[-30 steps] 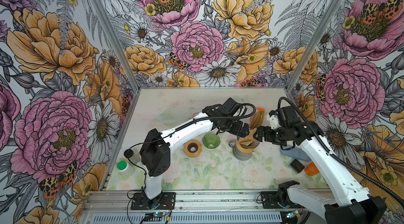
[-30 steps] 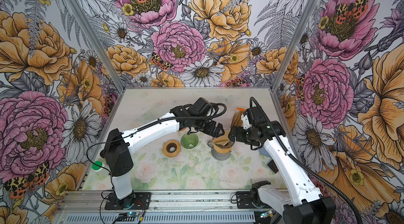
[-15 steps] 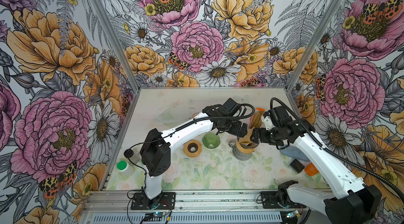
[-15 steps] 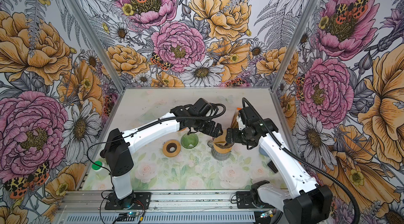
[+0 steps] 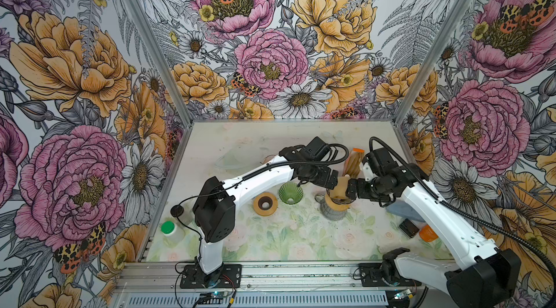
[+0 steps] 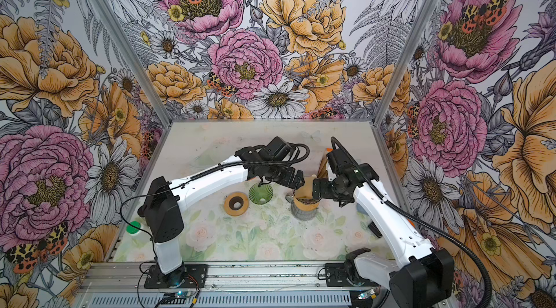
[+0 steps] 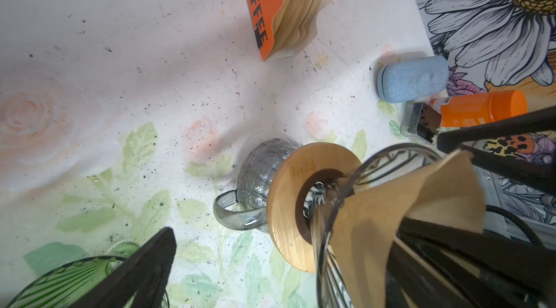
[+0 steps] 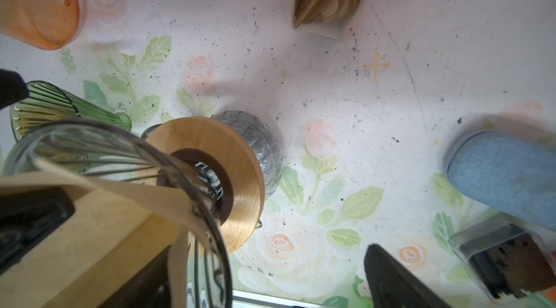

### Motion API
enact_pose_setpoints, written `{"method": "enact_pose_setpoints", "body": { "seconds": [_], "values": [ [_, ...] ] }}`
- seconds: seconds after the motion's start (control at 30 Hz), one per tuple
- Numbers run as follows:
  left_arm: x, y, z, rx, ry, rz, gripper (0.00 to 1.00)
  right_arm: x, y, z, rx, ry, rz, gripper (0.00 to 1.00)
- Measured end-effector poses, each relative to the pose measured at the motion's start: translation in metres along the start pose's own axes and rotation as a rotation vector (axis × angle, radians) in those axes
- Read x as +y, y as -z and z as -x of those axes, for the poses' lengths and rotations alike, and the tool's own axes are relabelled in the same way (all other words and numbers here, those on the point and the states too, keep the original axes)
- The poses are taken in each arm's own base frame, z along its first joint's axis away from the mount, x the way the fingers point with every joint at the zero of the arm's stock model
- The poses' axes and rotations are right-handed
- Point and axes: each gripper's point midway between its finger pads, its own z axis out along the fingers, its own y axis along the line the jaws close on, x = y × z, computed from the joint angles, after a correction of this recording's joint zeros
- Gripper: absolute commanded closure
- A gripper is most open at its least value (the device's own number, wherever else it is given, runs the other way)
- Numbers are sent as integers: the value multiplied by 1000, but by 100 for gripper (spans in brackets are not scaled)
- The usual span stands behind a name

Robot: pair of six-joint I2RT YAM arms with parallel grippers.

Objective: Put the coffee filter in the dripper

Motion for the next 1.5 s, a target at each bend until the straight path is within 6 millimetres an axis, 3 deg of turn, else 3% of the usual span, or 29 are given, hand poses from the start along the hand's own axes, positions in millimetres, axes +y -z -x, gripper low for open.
{"method": "enact_pose_setpoints", "body": {
  "seconds": [1.1,1.5],
  "values": [
    [15,-7,-9,19,39,49,1,-6,-14,-1,14,-25,-35,6],
    [15,-7,-9,18,48,49,1,19,8,17,-55,-27,85,6]
  ]
}}
